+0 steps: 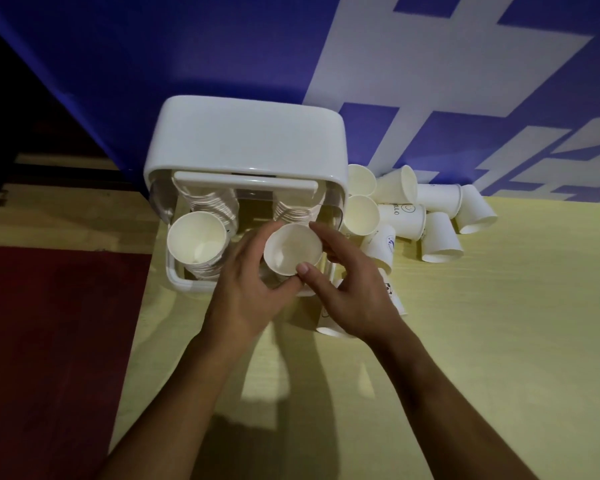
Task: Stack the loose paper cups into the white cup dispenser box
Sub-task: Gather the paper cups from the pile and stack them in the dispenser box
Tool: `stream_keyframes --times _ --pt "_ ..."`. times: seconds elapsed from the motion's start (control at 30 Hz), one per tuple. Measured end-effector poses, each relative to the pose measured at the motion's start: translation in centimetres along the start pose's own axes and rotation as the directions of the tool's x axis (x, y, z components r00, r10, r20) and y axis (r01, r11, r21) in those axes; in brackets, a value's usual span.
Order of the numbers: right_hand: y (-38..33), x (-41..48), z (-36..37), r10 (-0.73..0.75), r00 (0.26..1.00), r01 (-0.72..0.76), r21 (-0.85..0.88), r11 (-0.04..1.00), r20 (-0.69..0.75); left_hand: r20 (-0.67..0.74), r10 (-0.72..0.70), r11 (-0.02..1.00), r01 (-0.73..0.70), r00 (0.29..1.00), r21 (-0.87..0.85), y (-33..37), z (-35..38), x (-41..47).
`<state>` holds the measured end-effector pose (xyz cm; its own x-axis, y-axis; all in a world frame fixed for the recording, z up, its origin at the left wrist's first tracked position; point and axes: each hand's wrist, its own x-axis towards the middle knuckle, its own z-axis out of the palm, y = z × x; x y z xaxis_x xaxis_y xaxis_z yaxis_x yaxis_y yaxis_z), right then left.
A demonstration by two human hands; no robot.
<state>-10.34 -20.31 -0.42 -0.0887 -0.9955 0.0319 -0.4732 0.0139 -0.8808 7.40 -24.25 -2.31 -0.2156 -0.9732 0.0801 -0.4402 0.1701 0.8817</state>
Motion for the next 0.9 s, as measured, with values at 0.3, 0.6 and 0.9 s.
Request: stream_keyframes --times 0.3,0.6,0.9 --pt "2.9 0.4 1.6 -0.026 1.0 0.028 -0.189 0.982 0.014 0.062 -0.067 0.992 0.059 0.996 0.114 -2.3 1.5 0.2" --pt "3.2 0.1 1.4 -0.026 0.999 0.03 -0.226 0.974 0.02 0.148 -0.087 0.977 0.056 0.985 0.205 -2.7 1.5 0.2" --pt "6.3 -4.1 -8.0 0.013 0.955 -0.067 -0.172 0.983 -0.298 0.099 0.294 0.938 -0.307 0.951 0.164 5.7 4.1 -1.5"
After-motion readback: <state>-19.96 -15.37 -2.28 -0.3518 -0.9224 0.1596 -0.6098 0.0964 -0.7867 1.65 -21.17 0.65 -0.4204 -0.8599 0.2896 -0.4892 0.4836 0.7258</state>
